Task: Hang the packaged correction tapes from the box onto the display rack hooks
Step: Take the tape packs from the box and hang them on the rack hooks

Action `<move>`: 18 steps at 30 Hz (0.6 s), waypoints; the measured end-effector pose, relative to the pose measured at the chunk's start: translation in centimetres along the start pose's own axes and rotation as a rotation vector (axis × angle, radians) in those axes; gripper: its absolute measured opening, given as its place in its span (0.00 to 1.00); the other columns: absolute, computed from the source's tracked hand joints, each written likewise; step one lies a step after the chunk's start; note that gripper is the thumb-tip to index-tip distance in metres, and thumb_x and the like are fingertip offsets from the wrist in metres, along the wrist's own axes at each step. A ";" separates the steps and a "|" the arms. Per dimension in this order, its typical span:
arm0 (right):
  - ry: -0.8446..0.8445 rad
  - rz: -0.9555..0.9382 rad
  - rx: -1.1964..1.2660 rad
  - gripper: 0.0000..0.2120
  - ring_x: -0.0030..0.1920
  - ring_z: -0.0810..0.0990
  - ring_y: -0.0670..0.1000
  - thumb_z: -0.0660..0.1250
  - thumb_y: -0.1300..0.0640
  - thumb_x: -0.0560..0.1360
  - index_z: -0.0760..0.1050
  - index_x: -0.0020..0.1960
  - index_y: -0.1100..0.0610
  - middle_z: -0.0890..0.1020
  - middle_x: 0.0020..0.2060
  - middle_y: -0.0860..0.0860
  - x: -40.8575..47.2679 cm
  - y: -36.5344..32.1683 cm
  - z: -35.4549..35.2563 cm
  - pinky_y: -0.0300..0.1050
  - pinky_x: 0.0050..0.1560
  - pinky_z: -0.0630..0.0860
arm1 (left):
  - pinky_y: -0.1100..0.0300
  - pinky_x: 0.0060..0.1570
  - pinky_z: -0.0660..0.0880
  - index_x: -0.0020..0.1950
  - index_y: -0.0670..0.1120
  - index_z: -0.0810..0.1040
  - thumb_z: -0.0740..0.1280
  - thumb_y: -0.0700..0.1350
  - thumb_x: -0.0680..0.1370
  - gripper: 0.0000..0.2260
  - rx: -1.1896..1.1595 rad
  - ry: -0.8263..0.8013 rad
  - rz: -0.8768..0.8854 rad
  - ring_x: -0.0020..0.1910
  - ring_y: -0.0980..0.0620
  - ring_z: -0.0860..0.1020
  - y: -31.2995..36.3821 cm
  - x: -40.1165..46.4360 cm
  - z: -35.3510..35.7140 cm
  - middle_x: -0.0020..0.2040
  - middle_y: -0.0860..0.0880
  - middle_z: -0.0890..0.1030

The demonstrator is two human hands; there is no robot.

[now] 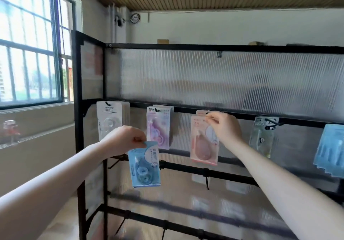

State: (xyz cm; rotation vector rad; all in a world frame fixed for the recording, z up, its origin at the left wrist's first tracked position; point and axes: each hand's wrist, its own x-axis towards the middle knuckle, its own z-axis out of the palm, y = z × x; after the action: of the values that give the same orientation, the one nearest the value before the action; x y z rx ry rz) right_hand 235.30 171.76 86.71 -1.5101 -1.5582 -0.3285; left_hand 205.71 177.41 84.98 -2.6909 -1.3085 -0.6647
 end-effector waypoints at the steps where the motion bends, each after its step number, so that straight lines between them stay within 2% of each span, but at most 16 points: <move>1: 0.008 0.000 0.010 0.08 0.48 0.81 0.50 0.65 0.56 0.76 0.81 0.52 0.56 0.84 0.47 0.49 0.6 0.2 -0.1 0.46 0.47 0.76 | 0.58 0.43 0.76 0.43 0.52 0.80 0.69 0.50 0.74 0.03 0.006 -0.003 -0.006 0.39 0.55 0.77 0.0 0.1 0.0 0.36 0.58 0.77; 4: 0.021 -0.030 0.020 0.07 0.46 0.79 0.50 0.63 0.58 0.77 0.80 0.49 0.58 0.83 0.45 0.50 1.9 0.8 0.0 0.43 0.42 0.70 | 0.57 0.42 0.76 0.43 0.52 0.80 0.69 0.52 0.74 0.04 0.027 -0.014 -0.034 0.39 0.54 0.77 -0.1 0.5 0.2 0.37 0.56 0.79; 9: 0.011 -0.103 0.062 0.09 0.48 0.78 0.54 0.61 0.61 0.78 0.79 0.51 0.62 0.81 0.46 0.55 3.1 0.6 0.5 0.50 0.49 0.74 | 0.57 0.44 0.76 0.45 0.52 0.80 0.69 0.51 0.74 0.05 0.045 -0.024 -0.057 0.40 0.54 0.78 0.1 1.3 0.4 0.39 0.56 0.80; 14: -0.098 -0.090 0.103 0.11 0.52 0.76 0.51 0.58 0.62 0.79 0.78 0.55 0.63 0.81 0.52 0.55 3.3 2.0 0.2 0.40 0.48 0.66 | 0.57 0.44 0.76 0.44 0.52 0.80 0.69 0.51 0.74 0.04 0.036 -0.036 -0.072 0.40 0.54 0.78 0.3 1.9 1.1 0.38 0.57 0.80; 18: -0.149 -0.072 0.118 0.12 0.57 0.76 0.50 0.58 0.62 0.80 0.77 0.58 0.62 0.80 0.55 0.54 3.3 3.4 0.2 0.39 0.52 0.67 | 0.55 0.44 0.77 0.44 0.53 0.81 0.70 0.52 0.73 0.04 0.032 -0.051 -0.079 0.39 0.54 0.78 0.3 2.4 2.0 0.38 0.56 0.80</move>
State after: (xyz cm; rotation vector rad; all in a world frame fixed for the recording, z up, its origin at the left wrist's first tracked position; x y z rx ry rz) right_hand 238.79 174.77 87.70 -1.4163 -1.7211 -0.1644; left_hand 207.94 179.44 84.17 -2.6599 -1.4313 -0.5806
